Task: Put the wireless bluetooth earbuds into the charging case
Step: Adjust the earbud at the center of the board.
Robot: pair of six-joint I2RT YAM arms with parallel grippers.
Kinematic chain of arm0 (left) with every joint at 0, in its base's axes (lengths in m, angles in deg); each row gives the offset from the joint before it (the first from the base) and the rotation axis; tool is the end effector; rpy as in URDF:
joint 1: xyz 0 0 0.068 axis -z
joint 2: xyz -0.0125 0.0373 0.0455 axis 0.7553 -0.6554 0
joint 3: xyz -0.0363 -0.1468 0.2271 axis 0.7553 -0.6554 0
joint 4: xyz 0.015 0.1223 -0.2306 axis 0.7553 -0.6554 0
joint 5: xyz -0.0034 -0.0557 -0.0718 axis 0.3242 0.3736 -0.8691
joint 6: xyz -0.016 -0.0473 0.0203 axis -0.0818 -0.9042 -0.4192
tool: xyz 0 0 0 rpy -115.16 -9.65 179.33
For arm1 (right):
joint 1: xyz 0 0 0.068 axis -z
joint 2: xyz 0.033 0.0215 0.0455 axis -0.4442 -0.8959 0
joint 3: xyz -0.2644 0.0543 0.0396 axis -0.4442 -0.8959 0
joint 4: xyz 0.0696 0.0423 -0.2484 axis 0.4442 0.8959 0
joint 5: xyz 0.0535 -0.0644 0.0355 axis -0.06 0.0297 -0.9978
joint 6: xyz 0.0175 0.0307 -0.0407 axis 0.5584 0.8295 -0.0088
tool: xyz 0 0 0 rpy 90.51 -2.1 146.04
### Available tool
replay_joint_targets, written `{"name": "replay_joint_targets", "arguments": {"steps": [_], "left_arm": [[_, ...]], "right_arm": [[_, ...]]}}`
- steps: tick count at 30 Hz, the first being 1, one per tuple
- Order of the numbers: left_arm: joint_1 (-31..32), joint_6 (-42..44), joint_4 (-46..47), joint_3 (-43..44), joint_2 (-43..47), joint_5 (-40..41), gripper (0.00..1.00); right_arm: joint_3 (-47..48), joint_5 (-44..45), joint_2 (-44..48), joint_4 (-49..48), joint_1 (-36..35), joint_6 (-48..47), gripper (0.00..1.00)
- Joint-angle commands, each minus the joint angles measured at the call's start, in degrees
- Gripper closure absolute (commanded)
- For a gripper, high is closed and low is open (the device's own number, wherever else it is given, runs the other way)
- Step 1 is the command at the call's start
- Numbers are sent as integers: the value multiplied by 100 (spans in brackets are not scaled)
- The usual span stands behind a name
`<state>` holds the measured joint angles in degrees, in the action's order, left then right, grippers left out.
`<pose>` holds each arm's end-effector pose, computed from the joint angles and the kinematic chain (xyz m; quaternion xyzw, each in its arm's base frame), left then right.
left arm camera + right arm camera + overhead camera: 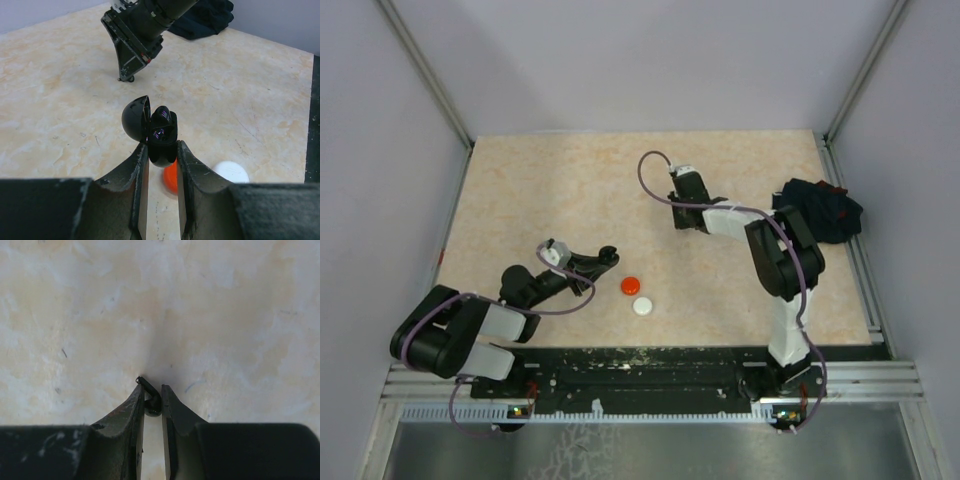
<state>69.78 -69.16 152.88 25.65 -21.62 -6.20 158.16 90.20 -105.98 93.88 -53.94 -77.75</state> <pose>0.1772 -0.0907 0.1630 0.3201 0.5939 -0.3786 0.6336 0.3830 0.1944 0.1577 -0.1113 0.9172 0.0638 0.3773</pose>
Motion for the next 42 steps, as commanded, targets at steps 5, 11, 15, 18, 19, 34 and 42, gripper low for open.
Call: {"name": "replay_joint_targets", "arguments": {"steps": [5, 11, 15, 18, 19, 34, 42], "left_arm": [[-34, -39, 298, -80, 149, -177, 100], [-34, -16, 308, -58, 144, -269, 100], [-36, -21, 314, -39, 126, -353, 100], [-41, -26, 323, -24, 125, -405, 100], [-35, -29, 322, -30, 132, -408, 100], [-35, -45, 270, -37, 187, -430, 100], [-34, -73, 312, -21, 135, -484, 100]], "right_arm": [[-832, -209, 1321, 956, -64, 42, 85], [-1539, -249, 1938, 1411, -430, 41, 84], [-1798, -210, 2315, 1628, -723, 154, 84], [-1924, -200, 2372, 1658, -800, 223, 84], [-1947, -193, 2368, 1650, -810, 234, 84], [-2031, -318, 2494, 1819, -837, 314, 68], [-2186, -447, 2593, 1845, -846, 393, 68]]}}
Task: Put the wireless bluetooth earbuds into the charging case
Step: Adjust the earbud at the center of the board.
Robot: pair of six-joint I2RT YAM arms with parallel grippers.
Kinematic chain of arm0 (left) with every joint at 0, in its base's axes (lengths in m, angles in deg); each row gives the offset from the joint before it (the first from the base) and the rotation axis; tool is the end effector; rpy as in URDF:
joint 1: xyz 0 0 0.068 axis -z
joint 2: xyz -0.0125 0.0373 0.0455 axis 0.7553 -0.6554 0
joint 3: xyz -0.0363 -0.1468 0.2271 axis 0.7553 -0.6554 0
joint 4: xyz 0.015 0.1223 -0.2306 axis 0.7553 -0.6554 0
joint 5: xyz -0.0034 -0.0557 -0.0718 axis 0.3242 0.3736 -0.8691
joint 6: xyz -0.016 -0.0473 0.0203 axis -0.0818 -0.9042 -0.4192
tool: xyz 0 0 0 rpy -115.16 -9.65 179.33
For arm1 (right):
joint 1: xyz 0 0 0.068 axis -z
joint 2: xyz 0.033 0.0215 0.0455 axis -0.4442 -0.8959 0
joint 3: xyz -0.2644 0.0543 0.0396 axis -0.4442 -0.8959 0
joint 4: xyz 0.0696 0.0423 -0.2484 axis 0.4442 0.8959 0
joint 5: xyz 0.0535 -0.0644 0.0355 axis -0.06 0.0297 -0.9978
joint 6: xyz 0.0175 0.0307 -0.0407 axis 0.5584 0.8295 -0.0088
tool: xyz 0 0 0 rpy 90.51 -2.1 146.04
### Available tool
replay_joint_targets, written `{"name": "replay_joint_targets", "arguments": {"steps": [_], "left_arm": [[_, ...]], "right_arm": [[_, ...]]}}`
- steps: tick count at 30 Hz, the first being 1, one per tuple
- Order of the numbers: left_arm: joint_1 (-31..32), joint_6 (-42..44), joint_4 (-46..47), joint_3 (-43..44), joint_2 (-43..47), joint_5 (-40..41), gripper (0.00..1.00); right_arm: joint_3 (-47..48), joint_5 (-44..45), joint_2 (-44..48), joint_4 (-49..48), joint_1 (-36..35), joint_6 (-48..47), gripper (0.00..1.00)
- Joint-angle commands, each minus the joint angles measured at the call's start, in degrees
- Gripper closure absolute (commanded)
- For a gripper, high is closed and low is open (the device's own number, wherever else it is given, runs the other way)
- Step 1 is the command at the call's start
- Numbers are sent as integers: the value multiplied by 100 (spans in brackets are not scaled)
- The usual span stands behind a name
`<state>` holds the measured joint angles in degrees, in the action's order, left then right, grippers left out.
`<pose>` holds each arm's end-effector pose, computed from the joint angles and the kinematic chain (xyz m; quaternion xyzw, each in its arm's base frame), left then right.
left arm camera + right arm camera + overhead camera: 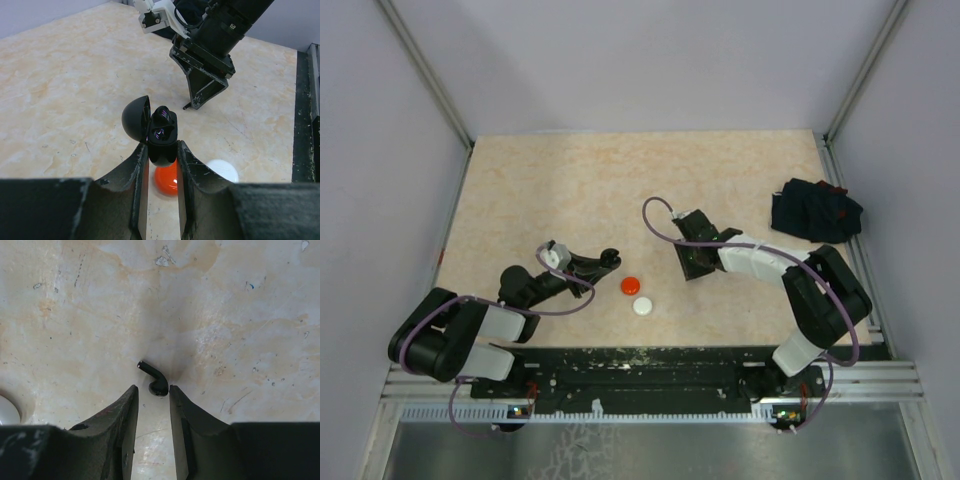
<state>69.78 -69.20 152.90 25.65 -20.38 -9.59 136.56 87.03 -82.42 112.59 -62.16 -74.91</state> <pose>0.1744 -0.0913 0.1667 0.3413 0.5769 -0.3937 0.6291 0.2472 0.1746 0.1704 -0.1790 0.9535 0.0639 0.2339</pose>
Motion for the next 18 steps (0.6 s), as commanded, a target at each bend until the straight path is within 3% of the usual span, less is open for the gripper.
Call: {"name": "replay_joint_targets", "arguments": {"steps": [1, 18], "left_arm": [[-34, -77, 309, -17, 2, -152, 100], [-34, -108, 325, -15, 29, -164, 100]], "right_arm": [[-33, -180, 230, -37, -24, 119, 68], [612, -834, -471, -465, -443, 220, 68]]}}
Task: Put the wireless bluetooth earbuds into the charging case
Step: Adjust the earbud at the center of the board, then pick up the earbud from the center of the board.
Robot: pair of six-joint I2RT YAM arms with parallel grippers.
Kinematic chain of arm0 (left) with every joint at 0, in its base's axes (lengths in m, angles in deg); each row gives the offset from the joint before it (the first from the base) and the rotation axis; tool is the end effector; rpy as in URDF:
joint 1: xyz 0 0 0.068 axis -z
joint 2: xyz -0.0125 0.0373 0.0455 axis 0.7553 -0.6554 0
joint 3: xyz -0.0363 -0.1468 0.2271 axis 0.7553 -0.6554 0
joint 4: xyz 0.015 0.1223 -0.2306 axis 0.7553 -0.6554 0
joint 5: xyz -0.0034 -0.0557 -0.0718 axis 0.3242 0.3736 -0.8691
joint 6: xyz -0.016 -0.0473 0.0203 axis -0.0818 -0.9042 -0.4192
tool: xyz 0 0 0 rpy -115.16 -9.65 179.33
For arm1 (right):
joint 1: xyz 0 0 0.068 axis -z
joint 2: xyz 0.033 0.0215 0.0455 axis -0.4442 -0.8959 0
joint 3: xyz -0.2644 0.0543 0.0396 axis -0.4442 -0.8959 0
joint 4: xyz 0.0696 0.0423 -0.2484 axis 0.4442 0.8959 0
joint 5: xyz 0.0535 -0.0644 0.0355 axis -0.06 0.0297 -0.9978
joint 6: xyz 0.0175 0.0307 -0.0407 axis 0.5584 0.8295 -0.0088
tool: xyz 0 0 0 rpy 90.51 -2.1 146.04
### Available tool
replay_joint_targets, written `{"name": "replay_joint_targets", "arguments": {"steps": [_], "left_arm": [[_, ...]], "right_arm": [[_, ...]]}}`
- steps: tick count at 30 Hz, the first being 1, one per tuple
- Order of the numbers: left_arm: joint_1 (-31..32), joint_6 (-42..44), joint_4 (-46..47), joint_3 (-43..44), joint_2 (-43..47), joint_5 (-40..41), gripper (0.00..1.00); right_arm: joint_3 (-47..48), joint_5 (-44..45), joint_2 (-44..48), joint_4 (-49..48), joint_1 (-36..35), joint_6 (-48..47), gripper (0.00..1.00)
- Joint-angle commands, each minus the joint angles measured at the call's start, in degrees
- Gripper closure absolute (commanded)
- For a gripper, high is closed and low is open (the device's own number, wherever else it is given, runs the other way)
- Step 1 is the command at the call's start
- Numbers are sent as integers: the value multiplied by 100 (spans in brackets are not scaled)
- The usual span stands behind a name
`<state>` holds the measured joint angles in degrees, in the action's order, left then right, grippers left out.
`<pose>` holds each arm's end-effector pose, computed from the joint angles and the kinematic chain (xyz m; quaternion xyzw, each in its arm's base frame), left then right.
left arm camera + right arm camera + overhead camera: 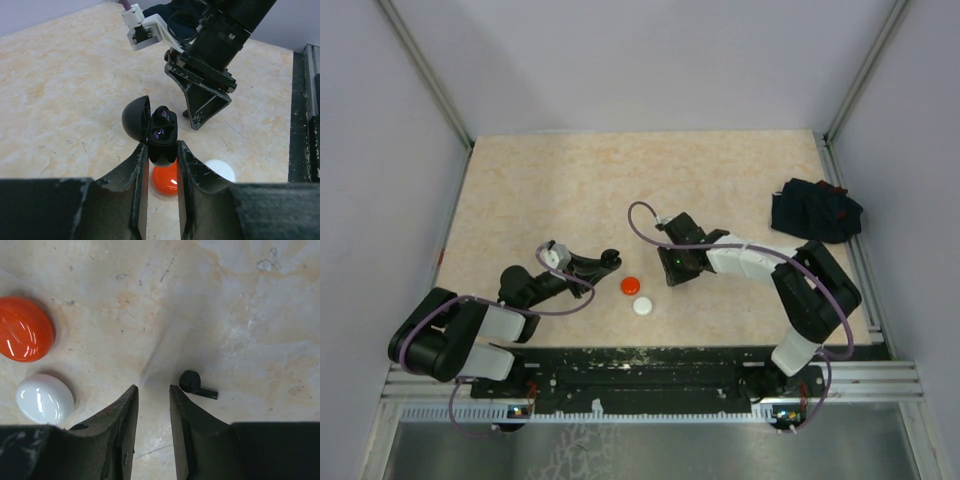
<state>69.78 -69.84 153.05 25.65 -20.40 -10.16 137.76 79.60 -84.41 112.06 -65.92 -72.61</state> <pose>0.1740 -0.0915 0.1669 0.3415 0.5764 -0.3998 0.6256 0.2379 0.1986 0.1666 -0.2065 0.9490 0.1310 0.1991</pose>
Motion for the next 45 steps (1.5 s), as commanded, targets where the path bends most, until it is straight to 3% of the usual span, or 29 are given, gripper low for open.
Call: {"name": "replay_joint_targets", "arguments": {"steps": [1, 6, 12, 21, 45], "left_arm": [[-35, -38, 298, -23, 56, -103, 100], [-34, 45, 115, -47, 212, -59, 100], [-34, 55, 122, -51, 204, -47, 100], [-35, 8, 201, -49, 154, -67, 100], [-37, -33, 262, -45, 104, -107, 100]], "right_arm": [[561, 5, -367, -449, -66, -77, 68], [1019, 318, -527, -181, -70, -442, 68], [1038, 303, 24, 197, -167, -422, 68], [552, 1543, 312, 374, -335, 48, 70], [421, 1870, -322, 255, -582, 444, 72]]}}
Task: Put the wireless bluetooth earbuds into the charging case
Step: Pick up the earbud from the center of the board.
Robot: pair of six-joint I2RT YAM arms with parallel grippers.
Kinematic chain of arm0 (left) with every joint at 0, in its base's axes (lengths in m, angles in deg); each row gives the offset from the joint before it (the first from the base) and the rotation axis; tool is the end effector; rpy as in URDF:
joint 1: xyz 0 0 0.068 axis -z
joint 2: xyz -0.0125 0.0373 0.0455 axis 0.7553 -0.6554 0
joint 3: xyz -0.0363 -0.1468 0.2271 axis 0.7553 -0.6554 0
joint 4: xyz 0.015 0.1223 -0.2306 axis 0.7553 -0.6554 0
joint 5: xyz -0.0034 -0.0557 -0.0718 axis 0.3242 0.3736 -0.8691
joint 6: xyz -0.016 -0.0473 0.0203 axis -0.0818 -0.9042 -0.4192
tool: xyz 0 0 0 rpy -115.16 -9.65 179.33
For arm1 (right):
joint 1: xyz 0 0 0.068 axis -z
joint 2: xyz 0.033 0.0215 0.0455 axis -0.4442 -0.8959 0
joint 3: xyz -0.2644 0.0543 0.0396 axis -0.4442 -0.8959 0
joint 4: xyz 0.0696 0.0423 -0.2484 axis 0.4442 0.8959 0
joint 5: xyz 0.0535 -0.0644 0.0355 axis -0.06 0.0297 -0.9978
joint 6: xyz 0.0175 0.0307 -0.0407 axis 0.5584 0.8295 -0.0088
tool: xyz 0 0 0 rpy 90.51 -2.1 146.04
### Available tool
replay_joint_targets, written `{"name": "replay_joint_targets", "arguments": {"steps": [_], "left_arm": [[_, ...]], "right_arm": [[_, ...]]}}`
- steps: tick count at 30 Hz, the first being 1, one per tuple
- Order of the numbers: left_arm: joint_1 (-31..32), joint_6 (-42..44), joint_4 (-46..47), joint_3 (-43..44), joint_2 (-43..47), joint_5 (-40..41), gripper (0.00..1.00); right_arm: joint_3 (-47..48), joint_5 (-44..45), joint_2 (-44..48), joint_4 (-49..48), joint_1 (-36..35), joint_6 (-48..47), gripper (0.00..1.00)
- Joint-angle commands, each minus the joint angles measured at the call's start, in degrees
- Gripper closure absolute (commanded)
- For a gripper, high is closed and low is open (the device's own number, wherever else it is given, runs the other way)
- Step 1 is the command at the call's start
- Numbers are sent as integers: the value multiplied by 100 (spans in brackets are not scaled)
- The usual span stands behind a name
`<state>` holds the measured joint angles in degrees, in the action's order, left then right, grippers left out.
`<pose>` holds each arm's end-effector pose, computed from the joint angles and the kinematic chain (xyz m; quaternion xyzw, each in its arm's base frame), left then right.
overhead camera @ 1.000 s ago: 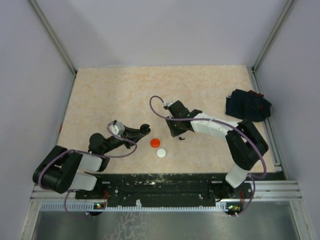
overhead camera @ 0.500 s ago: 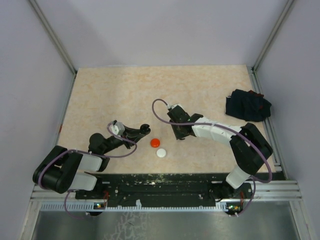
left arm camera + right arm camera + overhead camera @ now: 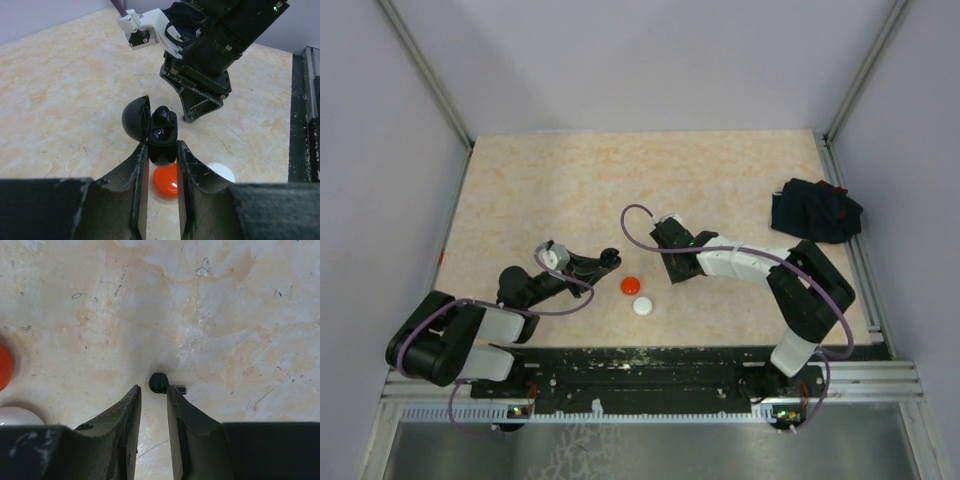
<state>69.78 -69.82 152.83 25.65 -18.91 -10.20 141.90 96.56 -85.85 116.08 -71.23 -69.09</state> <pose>0.1727 -0.0910 0.1710 0.3435 0.5681 -0.3985 0.6328 0.2322 0.2187 0.1767 -0.1875 0.9488 0.0172 0.2538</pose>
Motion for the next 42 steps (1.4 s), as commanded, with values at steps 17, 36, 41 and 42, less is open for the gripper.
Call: {"name": "replay_joint_targets", "arguments": {"steps": [17, 36, 41, 42], "left_arm": [[-39, -90, 433, -32, -166, -167, 100], [-43, -584, 1167, 289, -229, -180, 100], [-47, -612, 1114, 581, -18, -289, 100], [-51, -597, 1091, 648, 12, -331, 100]], "right_arm": [[19, 168, -301, -166, -51, 120, 82], [613, -1107, 1522, -910, -49, -313, 87], [873, -1602, 1980, -1206, -49, -338, 87], [912, -1691, 2045, -1261, -49, -346, 87]]}}
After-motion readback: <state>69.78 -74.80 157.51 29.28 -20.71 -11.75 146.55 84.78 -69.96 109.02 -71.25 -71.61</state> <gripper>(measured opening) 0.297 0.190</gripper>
